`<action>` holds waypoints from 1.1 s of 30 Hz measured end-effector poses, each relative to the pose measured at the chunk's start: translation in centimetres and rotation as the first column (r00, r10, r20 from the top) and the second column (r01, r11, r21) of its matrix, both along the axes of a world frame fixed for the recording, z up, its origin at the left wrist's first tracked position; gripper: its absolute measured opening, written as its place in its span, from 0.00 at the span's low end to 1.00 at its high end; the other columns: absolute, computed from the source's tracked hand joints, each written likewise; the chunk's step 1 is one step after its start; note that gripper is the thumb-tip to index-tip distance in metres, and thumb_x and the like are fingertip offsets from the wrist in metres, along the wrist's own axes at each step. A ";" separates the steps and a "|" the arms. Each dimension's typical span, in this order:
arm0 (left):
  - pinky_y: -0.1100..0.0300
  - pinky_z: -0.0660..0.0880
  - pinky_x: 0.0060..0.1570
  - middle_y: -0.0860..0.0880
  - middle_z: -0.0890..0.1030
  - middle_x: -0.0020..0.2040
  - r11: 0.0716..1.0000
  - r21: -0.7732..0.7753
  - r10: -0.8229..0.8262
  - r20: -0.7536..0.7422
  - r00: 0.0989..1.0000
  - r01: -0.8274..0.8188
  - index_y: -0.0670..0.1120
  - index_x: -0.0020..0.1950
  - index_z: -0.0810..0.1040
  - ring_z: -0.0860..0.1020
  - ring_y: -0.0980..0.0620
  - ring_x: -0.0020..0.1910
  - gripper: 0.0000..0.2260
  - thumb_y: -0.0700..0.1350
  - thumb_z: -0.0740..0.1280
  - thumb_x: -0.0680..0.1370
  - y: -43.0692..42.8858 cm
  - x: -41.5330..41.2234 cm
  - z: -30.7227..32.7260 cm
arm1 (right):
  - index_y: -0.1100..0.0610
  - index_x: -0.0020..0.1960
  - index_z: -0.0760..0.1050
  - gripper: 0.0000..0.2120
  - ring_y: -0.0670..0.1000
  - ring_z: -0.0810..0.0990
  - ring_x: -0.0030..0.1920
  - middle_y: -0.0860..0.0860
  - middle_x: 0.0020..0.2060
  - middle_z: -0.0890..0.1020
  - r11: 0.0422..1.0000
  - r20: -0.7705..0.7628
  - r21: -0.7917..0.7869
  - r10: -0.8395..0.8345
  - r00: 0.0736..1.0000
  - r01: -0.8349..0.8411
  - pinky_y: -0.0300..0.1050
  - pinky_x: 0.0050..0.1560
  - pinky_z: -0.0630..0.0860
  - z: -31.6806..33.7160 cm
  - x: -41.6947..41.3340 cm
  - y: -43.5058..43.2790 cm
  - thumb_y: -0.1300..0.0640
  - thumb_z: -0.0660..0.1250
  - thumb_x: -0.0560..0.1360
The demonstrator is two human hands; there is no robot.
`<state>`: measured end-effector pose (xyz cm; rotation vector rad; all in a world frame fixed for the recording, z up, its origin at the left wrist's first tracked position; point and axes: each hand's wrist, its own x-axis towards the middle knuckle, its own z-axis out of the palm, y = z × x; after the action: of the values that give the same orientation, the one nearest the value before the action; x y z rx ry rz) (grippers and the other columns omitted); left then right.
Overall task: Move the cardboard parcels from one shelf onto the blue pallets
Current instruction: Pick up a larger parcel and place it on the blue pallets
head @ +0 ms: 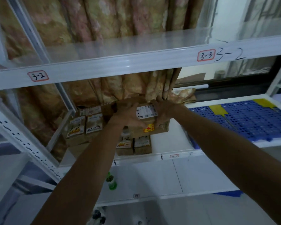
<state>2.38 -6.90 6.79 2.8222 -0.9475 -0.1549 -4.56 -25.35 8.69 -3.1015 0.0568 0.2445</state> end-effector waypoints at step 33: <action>0.48 0.67 0.69 0.43 0.59 0.79 0.961 0.153 -0.246 0.081 0.966 0.231 0.49 0.81 0.52 0.66 0.40 0.74 0.58 0.72 0.75 0.62 -47.1 -26.3 0.6 | 0.54 0.78 0.54 0.59 0.62 0.72 0.63 0.57 0.69 0.62 0.969 0.092 -0.013 -0.246 0.965 0.248 0.57 0.59 0.75 -0.8 -30.6 -43.8 0.35 0.80 0.58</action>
<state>-23.94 -54.04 7.35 2.8558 -1.3512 -0.1165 -35.18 -69.19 7.85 -3.0811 0.4444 0.0970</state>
